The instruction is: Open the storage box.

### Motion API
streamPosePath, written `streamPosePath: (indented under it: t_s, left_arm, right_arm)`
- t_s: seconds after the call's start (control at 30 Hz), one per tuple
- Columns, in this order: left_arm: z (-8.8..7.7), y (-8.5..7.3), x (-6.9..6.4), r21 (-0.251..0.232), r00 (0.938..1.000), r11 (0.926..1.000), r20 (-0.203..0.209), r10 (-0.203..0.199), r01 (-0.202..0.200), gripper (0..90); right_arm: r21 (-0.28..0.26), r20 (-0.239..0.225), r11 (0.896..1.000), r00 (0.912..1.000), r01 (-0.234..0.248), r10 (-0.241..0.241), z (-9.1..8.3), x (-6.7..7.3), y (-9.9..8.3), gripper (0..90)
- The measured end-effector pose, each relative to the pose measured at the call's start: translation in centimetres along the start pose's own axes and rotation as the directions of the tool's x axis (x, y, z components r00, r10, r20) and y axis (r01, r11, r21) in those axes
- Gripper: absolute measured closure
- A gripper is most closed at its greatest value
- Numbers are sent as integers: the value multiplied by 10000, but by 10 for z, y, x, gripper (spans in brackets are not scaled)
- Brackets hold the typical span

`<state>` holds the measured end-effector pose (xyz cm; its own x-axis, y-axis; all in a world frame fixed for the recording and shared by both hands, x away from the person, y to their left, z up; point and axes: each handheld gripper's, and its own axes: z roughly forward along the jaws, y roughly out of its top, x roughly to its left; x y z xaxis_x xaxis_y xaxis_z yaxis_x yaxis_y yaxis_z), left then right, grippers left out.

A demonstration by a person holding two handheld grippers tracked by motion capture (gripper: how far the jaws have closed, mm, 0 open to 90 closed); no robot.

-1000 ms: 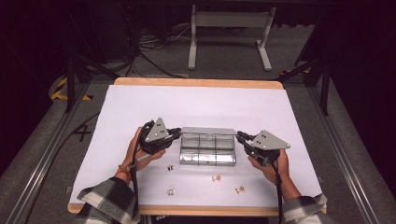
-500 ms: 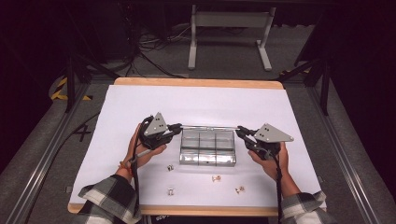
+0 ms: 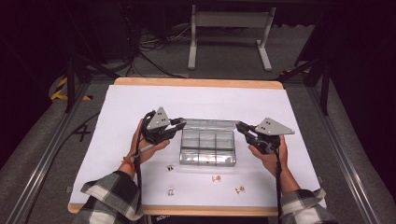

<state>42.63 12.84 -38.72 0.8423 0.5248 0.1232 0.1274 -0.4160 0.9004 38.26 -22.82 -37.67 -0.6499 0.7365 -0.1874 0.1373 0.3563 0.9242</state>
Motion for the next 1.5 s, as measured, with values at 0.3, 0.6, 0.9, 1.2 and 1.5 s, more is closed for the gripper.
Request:
streamPosePath:
  t_s: [0.3,0.6,0.9,1.2,1.5]
  left_arm:
    - [5,-5,8,4,9998,9998,-22,-191,191,784]
    - [13,-10,15,34,9977,9977,39,-682,682,800]
    - [20,-14,19,72,9963,9963,-73,-859,859,812]
    - [27,-16,19,303,9935,9933,-242,-1108,1115,813]
    - [31,-17,21,443,9930,9930,-509,-1070,1093,804]
  right_arm:
    - [96,65,9990,9991,-425,425,11,-6,-1,844]
    - [232,111,9962,9965,-837,834,22,-12,-5,841]
    - [235,173,9924,9926,-1209,1206,29,-15,-9,839]
    - [314,297,9904,9906,-1346,1337,37,-18,-13,831]
    - [591,418,9880,9892,-1429,1406,45,-19,-19,821]
